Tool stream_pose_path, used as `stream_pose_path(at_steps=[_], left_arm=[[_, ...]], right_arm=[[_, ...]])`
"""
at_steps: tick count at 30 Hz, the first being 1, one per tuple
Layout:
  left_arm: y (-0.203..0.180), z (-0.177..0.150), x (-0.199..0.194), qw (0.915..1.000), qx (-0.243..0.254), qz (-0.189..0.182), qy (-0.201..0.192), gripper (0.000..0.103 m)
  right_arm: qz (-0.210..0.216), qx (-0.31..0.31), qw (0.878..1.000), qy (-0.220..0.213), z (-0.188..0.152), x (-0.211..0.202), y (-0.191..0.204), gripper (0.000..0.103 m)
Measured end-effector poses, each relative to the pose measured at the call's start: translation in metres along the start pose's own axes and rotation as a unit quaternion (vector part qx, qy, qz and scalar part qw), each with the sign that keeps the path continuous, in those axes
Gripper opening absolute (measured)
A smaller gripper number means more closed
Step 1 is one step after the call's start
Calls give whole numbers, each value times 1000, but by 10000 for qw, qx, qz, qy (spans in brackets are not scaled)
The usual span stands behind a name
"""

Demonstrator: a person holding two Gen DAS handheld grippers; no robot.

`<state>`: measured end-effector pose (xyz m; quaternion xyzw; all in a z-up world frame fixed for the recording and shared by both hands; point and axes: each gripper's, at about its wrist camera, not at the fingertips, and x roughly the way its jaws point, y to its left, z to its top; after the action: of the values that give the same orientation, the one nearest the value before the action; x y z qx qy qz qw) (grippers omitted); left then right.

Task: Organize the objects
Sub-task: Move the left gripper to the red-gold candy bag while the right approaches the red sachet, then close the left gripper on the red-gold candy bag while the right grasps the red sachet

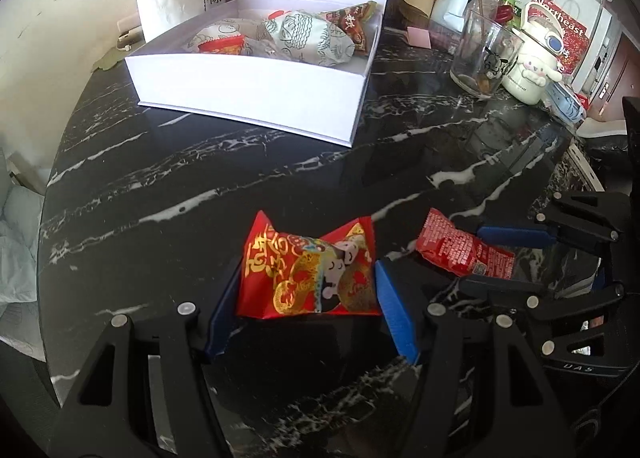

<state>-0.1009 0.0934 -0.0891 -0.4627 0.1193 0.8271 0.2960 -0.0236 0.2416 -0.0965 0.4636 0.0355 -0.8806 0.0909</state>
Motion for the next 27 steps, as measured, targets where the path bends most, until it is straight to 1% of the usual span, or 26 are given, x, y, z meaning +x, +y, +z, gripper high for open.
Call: stream_pose_path(at_steps=[2, 3, 4, 5, 6, 7, 9, 10, 12, 14, 18, 20, 24, 26, 27], left_arm=[[-9, -6, -5, 10000, -62, 18, -1, 63], [-12, -9, -6, 10000, -74, 58, -3, 64], [-15, -11, -7, 9999, -77, 119, 0, 65], [-18, -13, -8, 9998, -86, 197, 21, 68], [-21, -15, -8, 9995, -105, 281, 59, 75], [-23, -18, -8, 9993, -141, 344, 80, 79], [-25, -23, -10, 9989, -248, 397, 35, 80], [-25, -24, -11, 9987, -310, 406, 9, 83], [-25, -27, -12, 9980, -436, 448, -56, 85], [-24, -29, -11, 9973, -512, 510, -121, 86], [-26, -28, -9, 9963, -487, 695, -121, 87], [-27, -27, -8, 9963, -490, 695, -132, 89], [-25, -27, -8, 9960, -513, 703, -200, 89], [-26, -27, -7, 9958, -507, 731, -201, 89], [-26, -26, -7, 9959, -501, 729, -188, 88]], right_arm=[[22, -35, 10000, -16, -5, -3, -3, 36], [28, -73, 10000, -18, -8, -5, -3, 38], [35, -103, 9999, -13, -10, -6, -3, 42], [50, -124, 9999, -11, -12, -8, -2, 44], [67, -139, 9999, -16, -13, -8, -2, 48], [90, -154, 9998, -32, -14, -9, -2, 51], [151, -163, 9997, -82, -18, -11, -2, 54], [178, -153, 9997, -111, -19, -12, -2, 55], [207, -141, 9995, -176, -21, -13, -4, 55], [139, -168, 9996, -203, -22, -12, -4, 55], [73, -212, 9995, -245, -23, -12, -4, 56], [100, -216, 9994, -270, -23, -12, -4, 57], [115, -256, 9989, -372, -24, -12, -6, 57], [143, -285, 9986, -415, -24, -11, -6, 55], [157, -295, 9985, -439, -24, -11, -6, 51]])
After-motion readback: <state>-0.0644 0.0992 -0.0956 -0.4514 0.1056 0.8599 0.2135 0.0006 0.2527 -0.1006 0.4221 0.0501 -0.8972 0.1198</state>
